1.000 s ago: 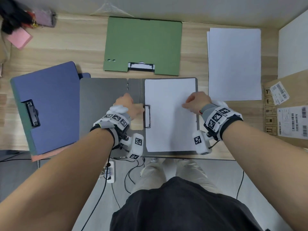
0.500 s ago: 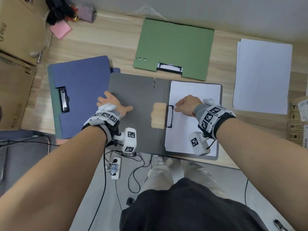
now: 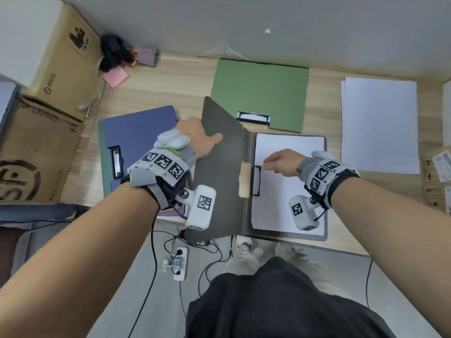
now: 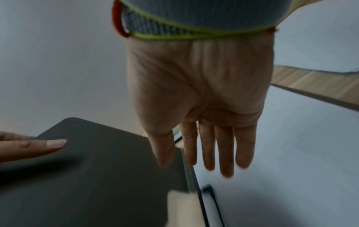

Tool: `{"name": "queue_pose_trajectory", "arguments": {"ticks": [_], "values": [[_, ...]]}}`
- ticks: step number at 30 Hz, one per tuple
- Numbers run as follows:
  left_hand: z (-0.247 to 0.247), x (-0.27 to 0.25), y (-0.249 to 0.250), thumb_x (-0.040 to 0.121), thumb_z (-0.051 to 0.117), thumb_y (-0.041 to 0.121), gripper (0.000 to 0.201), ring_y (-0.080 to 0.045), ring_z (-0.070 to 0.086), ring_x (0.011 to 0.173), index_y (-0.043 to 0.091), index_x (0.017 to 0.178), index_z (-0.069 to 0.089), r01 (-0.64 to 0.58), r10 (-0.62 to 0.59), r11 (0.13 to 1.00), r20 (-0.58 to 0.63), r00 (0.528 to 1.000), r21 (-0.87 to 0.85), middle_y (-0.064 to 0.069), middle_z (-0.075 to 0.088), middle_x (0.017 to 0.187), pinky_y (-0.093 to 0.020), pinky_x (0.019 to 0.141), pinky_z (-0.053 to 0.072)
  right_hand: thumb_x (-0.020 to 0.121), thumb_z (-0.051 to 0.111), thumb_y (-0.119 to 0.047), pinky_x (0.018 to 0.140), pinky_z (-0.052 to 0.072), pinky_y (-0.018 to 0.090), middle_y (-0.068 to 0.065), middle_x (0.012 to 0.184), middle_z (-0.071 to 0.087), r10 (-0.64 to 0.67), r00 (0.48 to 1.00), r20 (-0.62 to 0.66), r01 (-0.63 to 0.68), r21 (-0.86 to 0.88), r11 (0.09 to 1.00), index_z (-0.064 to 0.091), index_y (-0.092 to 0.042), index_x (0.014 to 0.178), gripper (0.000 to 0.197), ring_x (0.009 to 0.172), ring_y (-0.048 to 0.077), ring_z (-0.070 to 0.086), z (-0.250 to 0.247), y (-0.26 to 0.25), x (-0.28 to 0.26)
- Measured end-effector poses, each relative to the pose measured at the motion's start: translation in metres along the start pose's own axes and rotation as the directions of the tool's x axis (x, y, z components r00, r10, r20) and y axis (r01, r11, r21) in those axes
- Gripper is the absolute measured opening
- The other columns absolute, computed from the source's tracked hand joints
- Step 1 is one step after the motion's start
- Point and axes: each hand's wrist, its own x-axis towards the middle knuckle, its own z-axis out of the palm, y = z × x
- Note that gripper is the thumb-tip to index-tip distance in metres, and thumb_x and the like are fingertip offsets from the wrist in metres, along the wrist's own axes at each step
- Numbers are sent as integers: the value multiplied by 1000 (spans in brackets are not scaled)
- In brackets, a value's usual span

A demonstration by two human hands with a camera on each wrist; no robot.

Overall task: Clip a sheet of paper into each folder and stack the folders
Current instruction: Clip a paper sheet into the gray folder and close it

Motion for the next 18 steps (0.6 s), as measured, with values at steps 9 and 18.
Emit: {"name": "queue_pose_trajectory", "arguments": {"ticks": [9, 18], "values": [[18, -51, 132, 69, 43, 93, 82, -19, 66, 72, 15, 73, 69, -267, 293, 946, 132, 947, -182, 0, 70, 69, -28, 69, 53, 95, 48, -55, 80, 58, 38, 5, 89, 68, -27, 989, -149, 115, 623, 774, 65, -7, 104, 51, 77, 24, 67, -71, 33, -53], [127, -13, 101, 28, 60, 88, 115, -31, 66, 90, 8, 110, 51, 110, -49, 987, 431, 901, -119, -7, 66, 99, -46, 84, 58, 96, 55, -40, 100, 49, 33, -6, 105, 64, 185, 974, -128, -62, 637, 769, 59, -17, 113, 29, 101, 15, 62, -65, 116, -47]]}}
